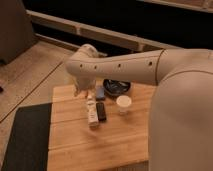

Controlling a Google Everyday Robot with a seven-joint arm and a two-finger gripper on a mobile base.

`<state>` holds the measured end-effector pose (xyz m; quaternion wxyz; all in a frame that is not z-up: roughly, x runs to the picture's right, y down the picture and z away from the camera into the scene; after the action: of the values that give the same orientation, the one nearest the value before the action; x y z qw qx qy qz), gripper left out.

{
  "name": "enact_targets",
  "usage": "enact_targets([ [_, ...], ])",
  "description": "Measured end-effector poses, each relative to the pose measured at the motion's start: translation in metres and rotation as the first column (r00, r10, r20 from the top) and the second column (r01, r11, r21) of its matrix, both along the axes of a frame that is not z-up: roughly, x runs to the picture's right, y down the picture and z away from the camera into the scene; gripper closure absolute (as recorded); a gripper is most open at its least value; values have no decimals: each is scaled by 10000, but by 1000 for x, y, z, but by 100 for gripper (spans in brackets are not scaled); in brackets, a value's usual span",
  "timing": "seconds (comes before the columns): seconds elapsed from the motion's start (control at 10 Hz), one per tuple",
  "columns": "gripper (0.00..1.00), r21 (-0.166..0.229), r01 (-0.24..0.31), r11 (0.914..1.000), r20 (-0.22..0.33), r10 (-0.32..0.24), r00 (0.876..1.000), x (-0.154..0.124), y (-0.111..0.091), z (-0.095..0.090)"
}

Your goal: Stand the bottle upright

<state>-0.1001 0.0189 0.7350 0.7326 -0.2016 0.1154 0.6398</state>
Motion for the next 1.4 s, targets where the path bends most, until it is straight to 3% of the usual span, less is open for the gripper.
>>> enact_targets([
  [0.3, 35, 42, 150, 9999, -24, -149, 9999, -1, 1, 0],
  [0.6, 35, 322, 611, 9976, -187, -606, 9980, 10, 2, 13],
  [1.0, 35, 331, 1020, 9942, 370, -1032, 9940, 16, -4, 51],
  [1.2, 35, 137, 1231, 9923, 611, -1237, 9904, 19, -3, 70],
  [1.4, 35, -266, 1387, 9900, 872, -1360, 9869, 28, 1, 101],
])
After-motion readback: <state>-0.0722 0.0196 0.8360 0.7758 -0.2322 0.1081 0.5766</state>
